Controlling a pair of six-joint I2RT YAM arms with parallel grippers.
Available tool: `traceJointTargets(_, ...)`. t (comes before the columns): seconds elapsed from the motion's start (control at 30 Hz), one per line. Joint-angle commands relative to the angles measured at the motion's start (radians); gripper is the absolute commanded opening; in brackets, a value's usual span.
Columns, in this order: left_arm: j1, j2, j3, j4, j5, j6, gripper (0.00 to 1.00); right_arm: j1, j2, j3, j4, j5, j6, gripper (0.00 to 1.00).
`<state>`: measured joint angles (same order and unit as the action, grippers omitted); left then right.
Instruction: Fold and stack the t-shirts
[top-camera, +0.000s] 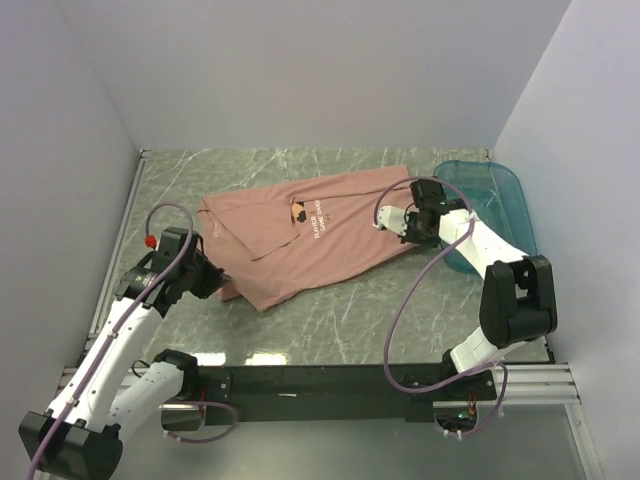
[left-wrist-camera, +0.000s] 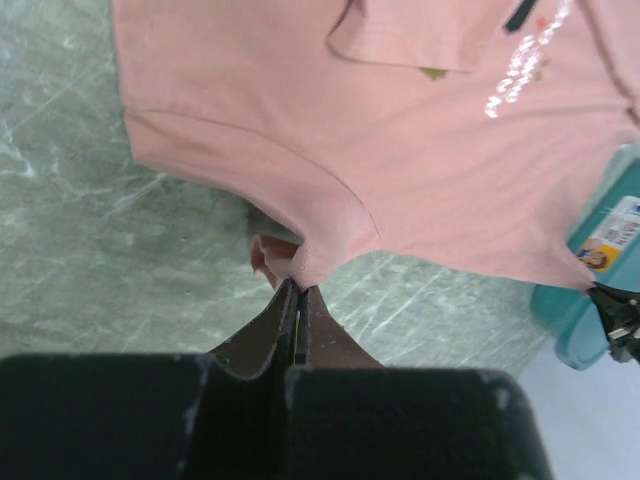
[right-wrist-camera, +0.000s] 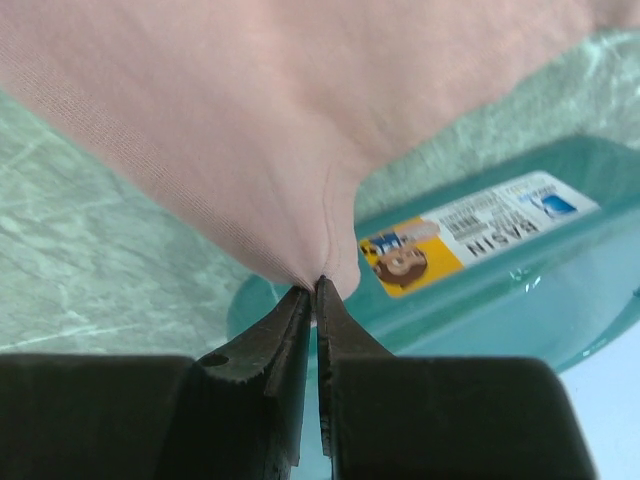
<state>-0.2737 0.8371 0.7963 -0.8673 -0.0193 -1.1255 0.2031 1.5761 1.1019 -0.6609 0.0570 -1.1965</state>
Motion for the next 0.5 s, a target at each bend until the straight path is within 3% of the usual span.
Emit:
traceJointTargets(0.0, 0.014, -0.003, 0.086, -0.001, 0.005, 0.035, 0.0, -0.019, -0.056, 0.052, -0.016, -0.02, 0.011, 0.11)
traceJointTargets(0.47, 0.033, 0.023, 0.192, 0.05, -0.011, 0.056, 0.0, -0.019, 0.002, 0.165, 0.023, -0.029, 0.1, 0.1)
